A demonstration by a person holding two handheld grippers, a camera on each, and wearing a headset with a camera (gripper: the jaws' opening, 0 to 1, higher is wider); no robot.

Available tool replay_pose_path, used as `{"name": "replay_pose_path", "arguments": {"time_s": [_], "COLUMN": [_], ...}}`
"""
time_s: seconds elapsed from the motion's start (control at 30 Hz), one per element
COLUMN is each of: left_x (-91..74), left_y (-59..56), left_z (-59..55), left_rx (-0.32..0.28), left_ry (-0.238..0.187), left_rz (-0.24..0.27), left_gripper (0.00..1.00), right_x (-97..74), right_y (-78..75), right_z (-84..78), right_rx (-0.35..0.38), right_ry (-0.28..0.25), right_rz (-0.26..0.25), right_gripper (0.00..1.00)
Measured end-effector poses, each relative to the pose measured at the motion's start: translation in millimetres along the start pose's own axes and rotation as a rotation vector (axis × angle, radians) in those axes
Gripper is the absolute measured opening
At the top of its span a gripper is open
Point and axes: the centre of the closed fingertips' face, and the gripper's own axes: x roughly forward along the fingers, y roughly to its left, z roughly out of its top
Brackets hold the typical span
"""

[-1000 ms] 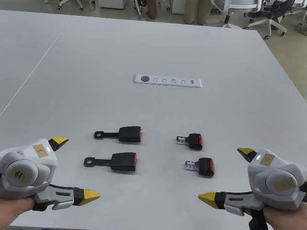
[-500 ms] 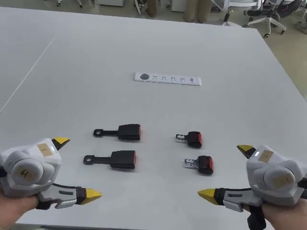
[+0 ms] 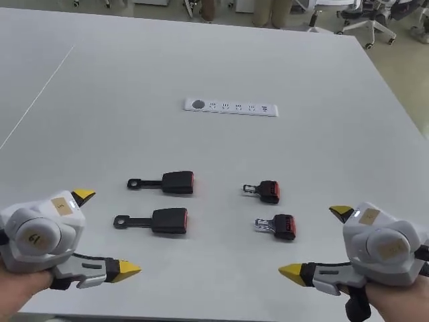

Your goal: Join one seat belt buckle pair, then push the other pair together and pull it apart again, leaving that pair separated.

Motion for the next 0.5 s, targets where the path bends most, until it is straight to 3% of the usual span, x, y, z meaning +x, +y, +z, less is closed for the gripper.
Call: {"name": "replay_pose_path", "arguments": {"time_s": [0.5], "left_x": [-0.4], "left_y": [4.1], "left_z": [-4.1], "left_rx": [-0.004], "left_ry": [0.014], "left_rz": [0.007], "left_gripper": [1.0], "right_x": [0.8], "right_y": [-4.2], "right_z": [10.2], "right_rx": [-0.017], "right_ry": [-0.023], "right_rz": [-0.012], "right_gripper": [0.89]}}
